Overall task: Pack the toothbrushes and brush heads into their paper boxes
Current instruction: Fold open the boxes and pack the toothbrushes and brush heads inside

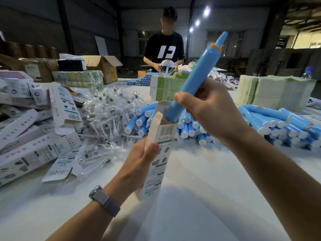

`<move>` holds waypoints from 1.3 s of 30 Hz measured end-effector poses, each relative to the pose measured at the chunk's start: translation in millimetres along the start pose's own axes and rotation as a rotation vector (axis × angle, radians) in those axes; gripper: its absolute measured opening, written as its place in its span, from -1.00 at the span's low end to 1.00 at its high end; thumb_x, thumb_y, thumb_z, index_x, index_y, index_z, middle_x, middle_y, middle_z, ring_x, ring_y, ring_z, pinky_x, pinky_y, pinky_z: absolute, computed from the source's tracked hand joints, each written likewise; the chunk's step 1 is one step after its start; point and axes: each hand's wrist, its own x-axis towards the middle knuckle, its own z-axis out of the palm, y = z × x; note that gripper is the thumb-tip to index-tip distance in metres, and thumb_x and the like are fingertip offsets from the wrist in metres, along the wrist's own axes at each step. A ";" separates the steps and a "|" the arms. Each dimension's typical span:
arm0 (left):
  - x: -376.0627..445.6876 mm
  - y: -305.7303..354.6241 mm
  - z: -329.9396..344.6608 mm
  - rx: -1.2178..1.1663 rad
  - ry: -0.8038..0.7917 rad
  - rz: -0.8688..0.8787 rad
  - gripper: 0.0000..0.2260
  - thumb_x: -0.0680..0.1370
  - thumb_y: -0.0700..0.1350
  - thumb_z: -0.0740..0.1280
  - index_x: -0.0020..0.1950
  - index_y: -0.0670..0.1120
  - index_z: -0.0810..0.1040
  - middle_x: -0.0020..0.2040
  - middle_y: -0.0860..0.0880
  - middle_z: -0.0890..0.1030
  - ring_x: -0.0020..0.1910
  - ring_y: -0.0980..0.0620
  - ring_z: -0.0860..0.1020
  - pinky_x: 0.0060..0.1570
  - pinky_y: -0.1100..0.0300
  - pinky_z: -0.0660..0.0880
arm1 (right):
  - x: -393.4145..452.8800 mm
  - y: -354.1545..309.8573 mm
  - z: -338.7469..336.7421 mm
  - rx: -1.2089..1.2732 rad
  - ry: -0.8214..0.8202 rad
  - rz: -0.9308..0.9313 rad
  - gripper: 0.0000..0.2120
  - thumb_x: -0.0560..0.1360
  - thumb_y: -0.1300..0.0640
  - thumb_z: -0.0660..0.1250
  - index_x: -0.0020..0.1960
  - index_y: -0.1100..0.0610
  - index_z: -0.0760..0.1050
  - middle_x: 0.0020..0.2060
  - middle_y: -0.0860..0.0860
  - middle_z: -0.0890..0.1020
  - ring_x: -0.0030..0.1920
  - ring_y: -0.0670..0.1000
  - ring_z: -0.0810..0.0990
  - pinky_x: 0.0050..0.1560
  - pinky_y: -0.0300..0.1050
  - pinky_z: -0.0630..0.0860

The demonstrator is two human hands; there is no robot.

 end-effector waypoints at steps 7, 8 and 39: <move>2.3 -5.5 -3.8 -0.008 0.039 0.009 -0.19 0.27 0.63 0.19 0.12 -0.02 0.57 -0.11 0.14 0.69 -0.14 0.14 0.65 -0.19 0.26 0.59 | -3.3 2.8 9.7 -0.063 -0.153 -0.007 -0.56 0.44 -0.11 0.47 0.22 -0.03 0.41 -0.11 0.07 0.63 -0.21 0.01 0.59 -0.19 0.00 0.60; 2.6 -6.6 -4.3 -0.001 0.040 0.009 -0.22 0.29 0.62 0.20 0.12 -0.01 0.57 -0.11 0.15 0.69 -0.14 0.14 0.65 -0.19 0.27 0.58 | -3.5 3.6 10.2 -0.005 -0.130 -0.037 -0.58 0.45 -0.09 0.45 0.22 -0.04 0.40 -0.14 0.04 0.61 -0.22 0.03 0.59 -0.19 0.00 0.59; 11.4 -7.6 -35.2 0.003 0.207 0.153 -0.62 0.34 0.13 0.34 -0.17 -0.21 0.57 -0.34 -0.01 0.51 -0.34 0.08 0.45 -0.32 0.21 0.41 | 18.5 41.5 56.2 0.299 -0.107 0.210 -0.78 0.34 0.10 0.18 -0.38 0.14 0.53 -0.45 0.05 0.50 -0.41 0.00 0.40 -0.41 -0.22 0.33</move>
